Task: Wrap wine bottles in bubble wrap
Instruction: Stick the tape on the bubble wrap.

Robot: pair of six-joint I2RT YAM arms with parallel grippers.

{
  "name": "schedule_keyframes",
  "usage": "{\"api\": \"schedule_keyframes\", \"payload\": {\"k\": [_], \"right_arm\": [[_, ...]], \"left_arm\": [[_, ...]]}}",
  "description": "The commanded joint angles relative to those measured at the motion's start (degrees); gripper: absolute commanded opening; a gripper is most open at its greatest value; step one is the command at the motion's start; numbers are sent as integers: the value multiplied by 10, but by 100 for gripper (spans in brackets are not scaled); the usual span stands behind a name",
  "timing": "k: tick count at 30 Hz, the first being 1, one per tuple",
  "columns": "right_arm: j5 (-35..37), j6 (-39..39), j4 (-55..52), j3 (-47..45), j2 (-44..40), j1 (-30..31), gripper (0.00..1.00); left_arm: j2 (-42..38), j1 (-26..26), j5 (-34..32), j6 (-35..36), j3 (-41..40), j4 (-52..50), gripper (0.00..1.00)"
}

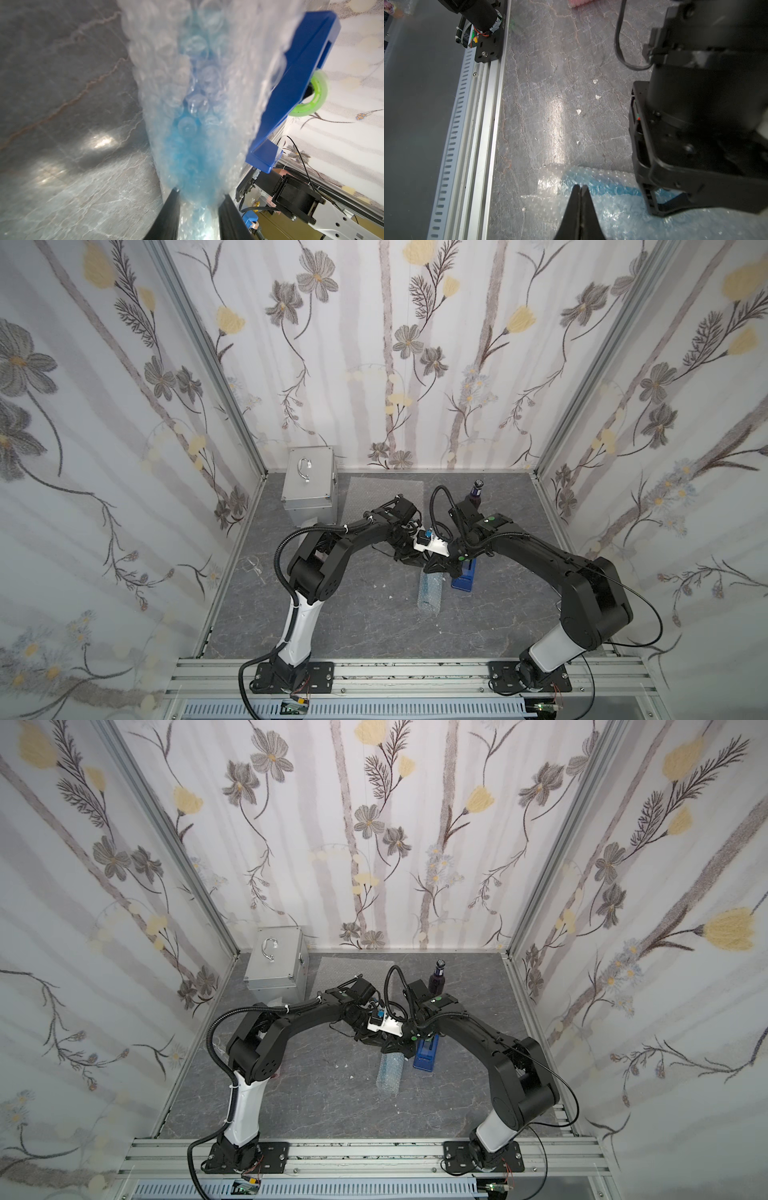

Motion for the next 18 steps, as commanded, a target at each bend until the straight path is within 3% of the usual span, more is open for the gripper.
{"api": "schedule_keyframes", "payload": {"k": [1,8,18], "right_arm": [[-31,-28,23,-11,12,-3,0],[-72,-30,50,-38,9,-23,0],[-32,-31,43,-7,39,-25,0]], "left_arm": [[14,-4,-101,1,-8,-52,31],[16,-4,-99,0,-8,-52,30],[16,-4,-99,0,-9,-51,29]]}}
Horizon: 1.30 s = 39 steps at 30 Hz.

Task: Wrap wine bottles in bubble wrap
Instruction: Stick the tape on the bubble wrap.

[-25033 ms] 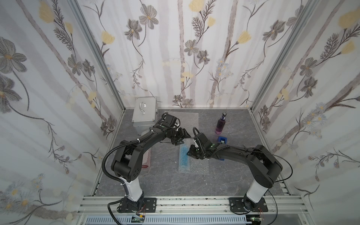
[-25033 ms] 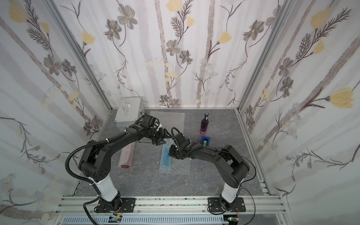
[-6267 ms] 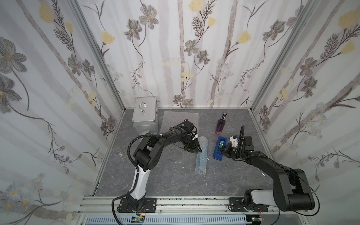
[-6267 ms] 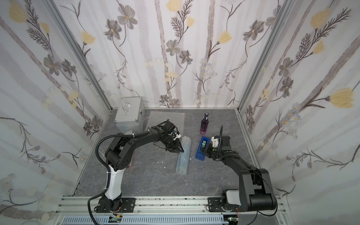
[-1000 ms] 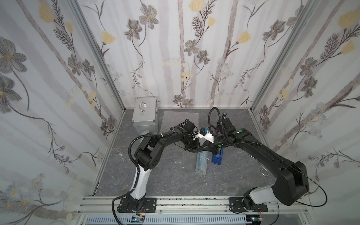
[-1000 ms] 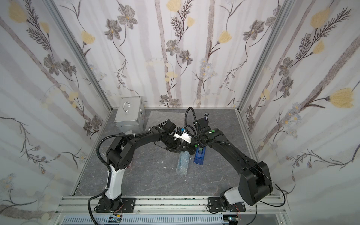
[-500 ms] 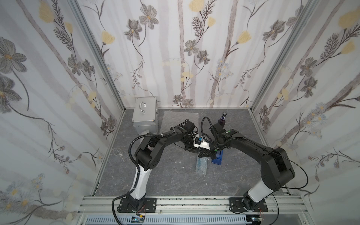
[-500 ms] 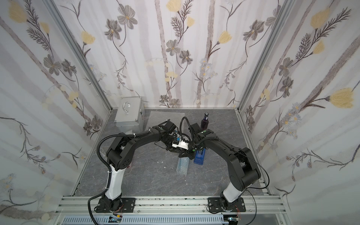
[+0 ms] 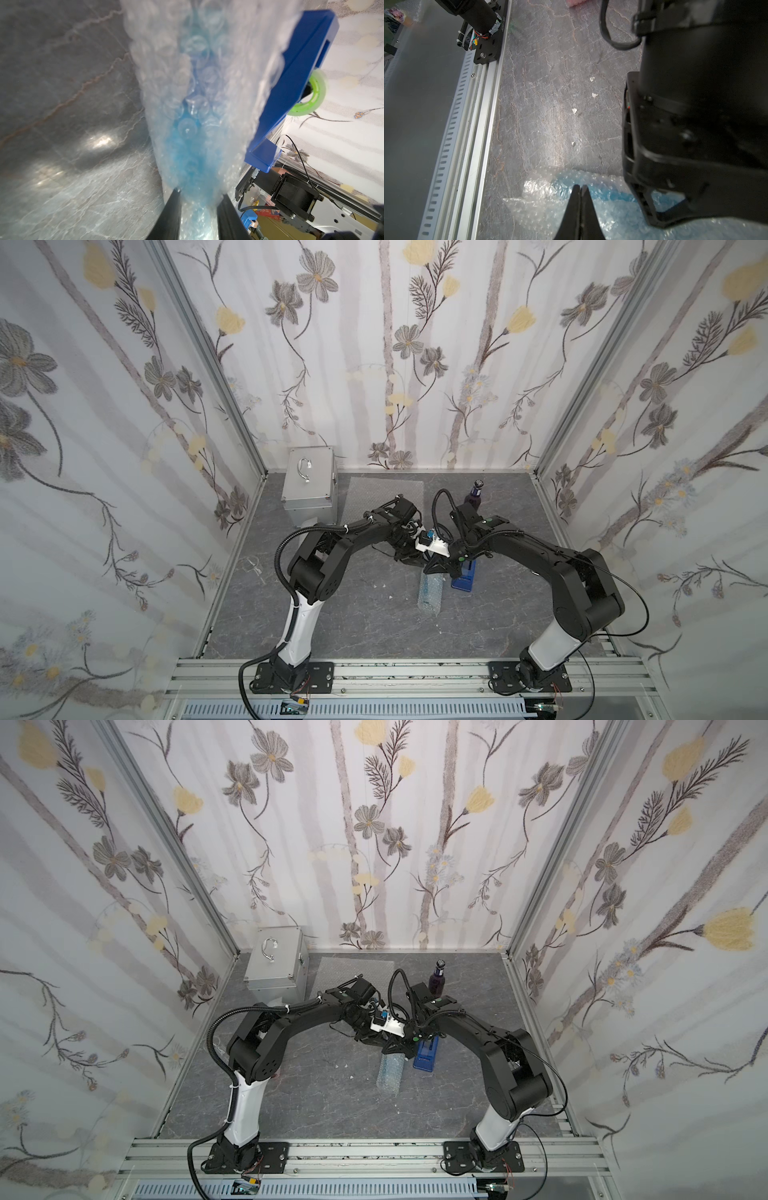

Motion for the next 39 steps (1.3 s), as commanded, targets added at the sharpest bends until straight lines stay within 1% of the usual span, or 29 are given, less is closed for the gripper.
{"api": "schedule_keyframes", "payload": {"k": [1,8,13,24,25,28,31,34,39], "right_arm": [[12,-19,7,8,9,0,0],[53,-22,-1,28,39,2,0],[78,-28,11,14,58,0,0],[118,-23,52,2,60,6,1],[124,-26,56,-2,60,9,3],[146,-37,79,-23,53,19,18],[162,-58,109,-52,36,23,25],[172,-55,134,-68,24,23,29],[197,-58,142,-68,12,27,29]], "left_arm": [[14,-4,-105,-1,-9,-52,29],[17,-4,-102,-1,-8,-52,28],[15,-4,-103,-1,-8,-52,28],[16,-5,-102,-1,-8,-52,28],[16,-4,-103,-1,-8,-52,28],[16,-4,-103,-2,-8,-52,28],[15,-4,-103,-1,-8,-52,28],[13,-4,-105,-1,-10,-52,28],[13,-4,-105,-2,-10,-52,28]]}}
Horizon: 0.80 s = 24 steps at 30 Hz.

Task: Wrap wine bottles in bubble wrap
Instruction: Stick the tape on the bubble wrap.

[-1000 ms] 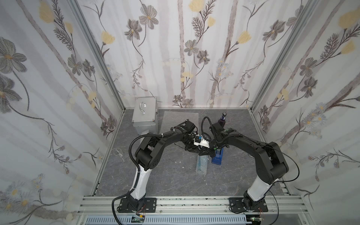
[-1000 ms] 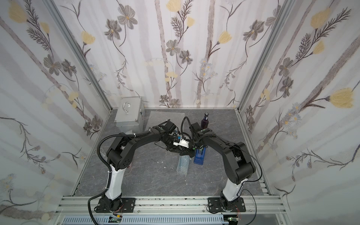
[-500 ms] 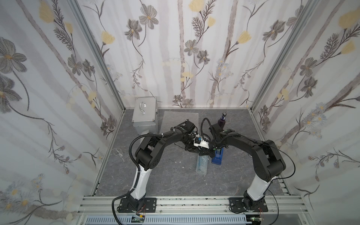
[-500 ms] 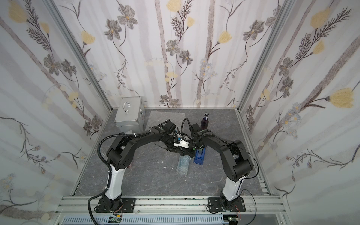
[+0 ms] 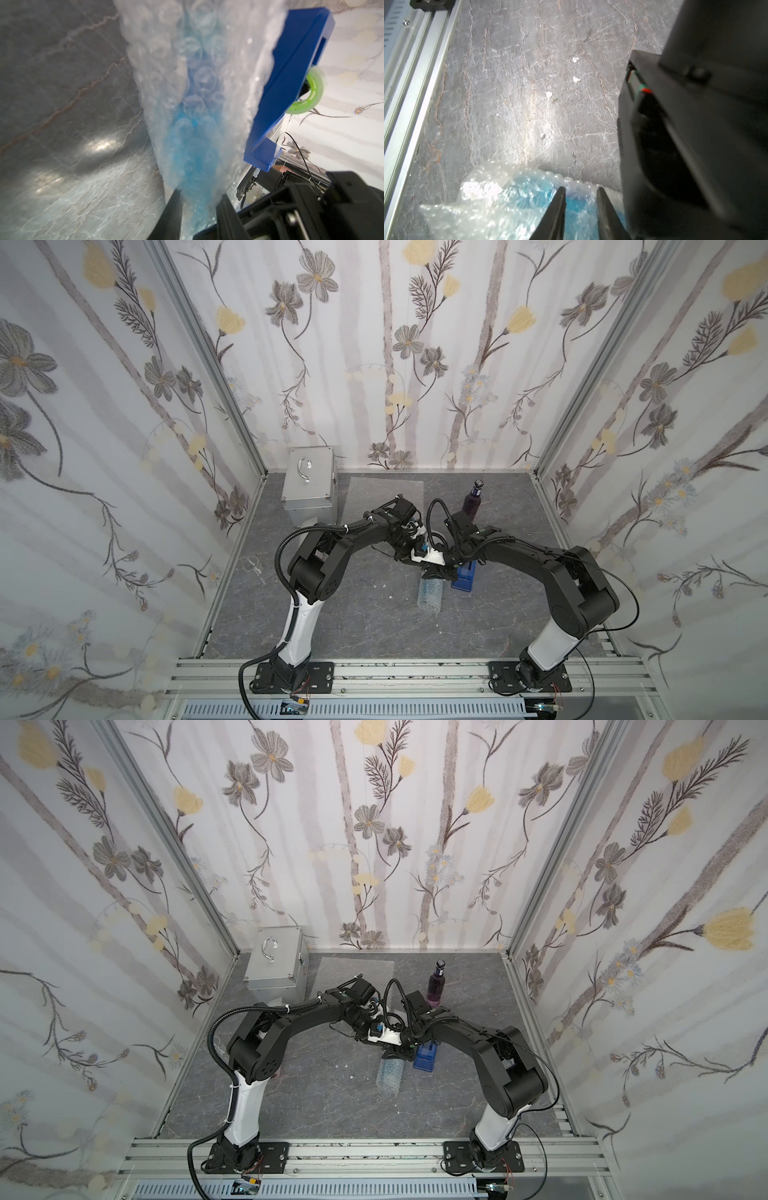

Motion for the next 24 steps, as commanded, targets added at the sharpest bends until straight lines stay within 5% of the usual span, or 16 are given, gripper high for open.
{"api": "schedule_keyframes", "payload": {"k": [1,17,19,20,24], "right_arm": [[98,0,22,-4,-7,1,30],[71,2,63,-11,-68,1,39],[63,7,70,-10,-78,1,41],[62,11,77,-11,-83,1,51],[60,16,68,-4,-94,1,52]], "left_arm": [[13,-5,-111,-13,-8,-59,28],[12,-5,-112,-13,-9,-58,28],[11,-5,-112,-13,-10,-58,28],[11,-5,-112,-13,-10,-58,28],[11,-5,-114,-13,-9,-58,28]]}}
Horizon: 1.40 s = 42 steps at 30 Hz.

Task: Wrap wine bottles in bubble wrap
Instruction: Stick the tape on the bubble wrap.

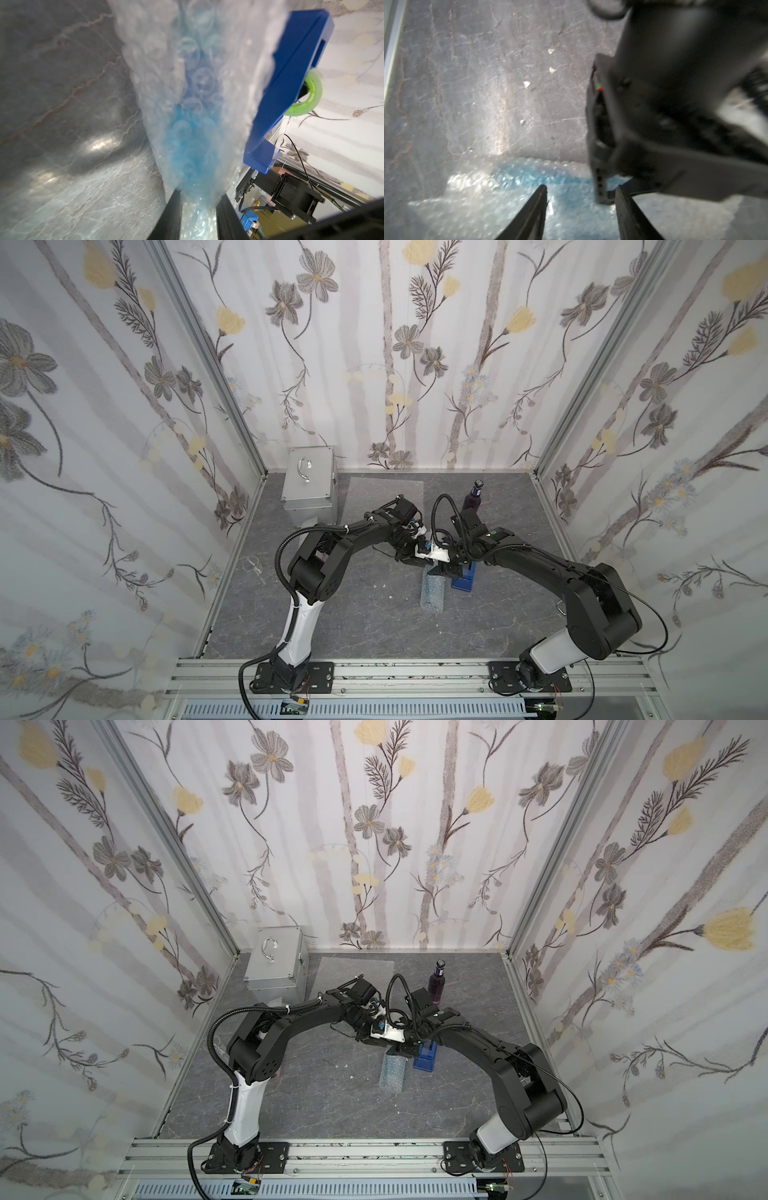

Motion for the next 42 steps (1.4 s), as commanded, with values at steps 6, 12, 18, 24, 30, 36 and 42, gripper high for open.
{"api": "schedule_keyframes", "payload": {"k": [6,12,18,24,30,36,42], "right_arm": [[-13,138,52,3,-93,5,34],[88,625,170,-77,-207,22,1],[126,1021,254,-236,-248,44,0],[113,1102,302,-269,-219,39,0],[79,1109,333,-241,-161,38,0],[73,1107,313,-230,-138,39,0],[72,1111,304,-254,-136,38,0]], "left_arm": [[12,-3,-109,-1,-6,-65,28],[13,-2,-108,-2,-6,-65,28],[13,-3,-108,-3,-7,-64,28],[12,-4,-108,-3,-8,-63,28],[11,-4,-109,-2,-9,-64,28],[9,-5,-110,0,-7,-65,28],[10,-6,-110,-1,-7,-65,28]]}}
